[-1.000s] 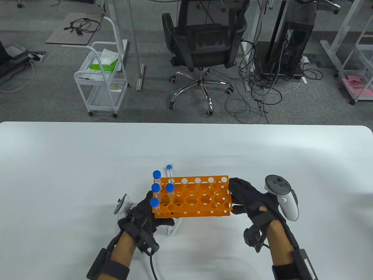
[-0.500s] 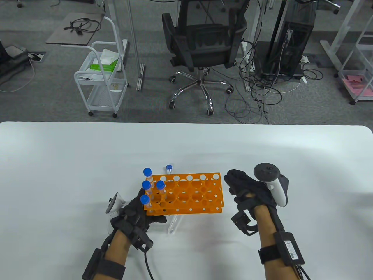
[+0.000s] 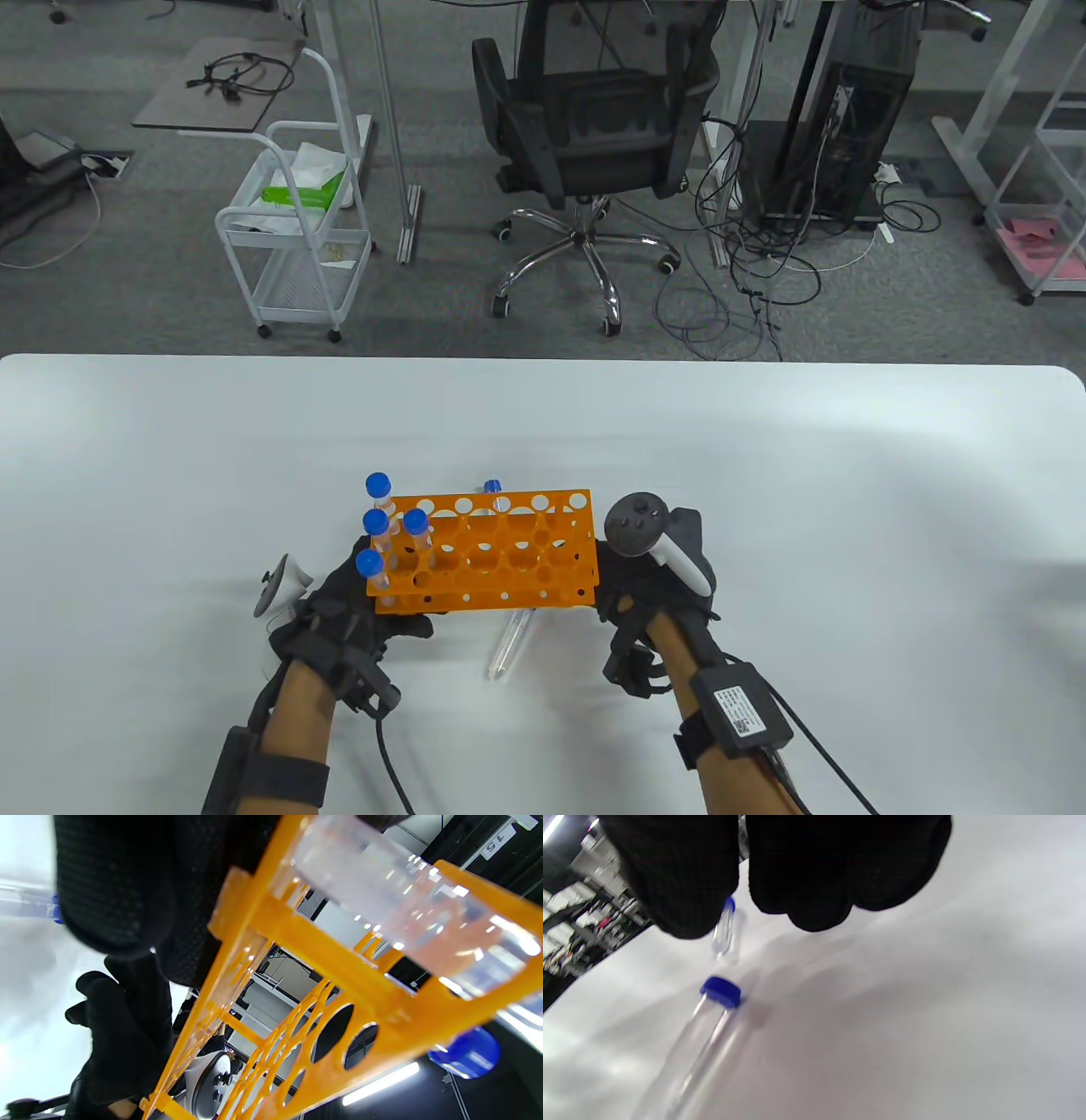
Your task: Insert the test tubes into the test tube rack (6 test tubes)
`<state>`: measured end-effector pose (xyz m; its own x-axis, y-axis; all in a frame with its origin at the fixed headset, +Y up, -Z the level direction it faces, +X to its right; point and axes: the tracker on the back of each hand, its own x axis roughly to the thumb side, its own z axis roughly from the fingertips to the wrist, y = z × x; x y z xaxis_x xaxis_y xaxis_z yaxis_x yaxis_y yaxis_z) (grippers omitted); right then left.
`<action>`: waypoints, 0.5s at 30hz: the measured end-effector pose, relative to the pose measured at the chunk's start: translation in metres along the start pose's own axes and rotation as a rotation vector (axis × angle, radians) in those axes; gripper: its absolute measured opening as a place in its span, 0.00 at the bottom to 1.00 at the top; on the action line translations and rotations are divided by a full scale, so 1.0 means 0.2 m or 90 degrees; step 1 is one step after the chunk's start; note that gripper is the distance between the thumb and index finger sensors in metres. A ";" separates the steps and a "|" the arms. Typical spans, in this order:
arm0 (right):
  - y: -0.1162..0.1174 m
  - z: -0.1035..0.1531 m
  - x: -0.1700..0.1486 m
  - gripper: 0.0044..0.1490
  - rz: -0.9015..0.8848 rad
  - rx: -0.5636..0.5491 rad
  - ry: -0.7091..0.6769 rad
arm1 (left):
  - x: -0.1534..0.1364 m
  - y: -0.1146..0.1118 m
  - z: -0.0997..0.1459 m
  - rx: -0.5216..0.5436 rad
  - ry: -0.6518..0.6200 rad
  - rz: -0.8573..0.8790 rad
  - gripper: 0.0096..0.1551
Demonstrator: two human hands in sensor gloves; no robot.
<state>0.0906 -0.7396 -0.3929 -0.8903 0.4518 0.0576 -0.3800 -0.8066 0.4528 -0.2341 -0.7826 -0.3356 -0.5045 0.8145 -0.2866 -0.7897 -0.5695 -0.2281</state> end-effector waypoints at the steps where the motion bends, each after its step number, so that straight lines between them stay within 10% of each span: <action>1: 0.03 -0.01 0.03 0.38 0.018 0.010 -0.016 | 0.01 0.01 0.01 0.004 -0.004 -0.001 0.36; 15: 0.16 -0.06 0.09 0.39 0.100 0.026 -0.092 | 0.01 0.07 0.03 0.044 0.010 -0.015 0.36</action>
<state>0.0593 -0.7614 -0.3893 -0.8911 0.3746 0.2562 -0.2270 -0.8567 0.4632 -0.2497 -0.7879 -0.3333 -0.4806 0.8253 -0.2964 -0.8238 -0.5408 -0.1702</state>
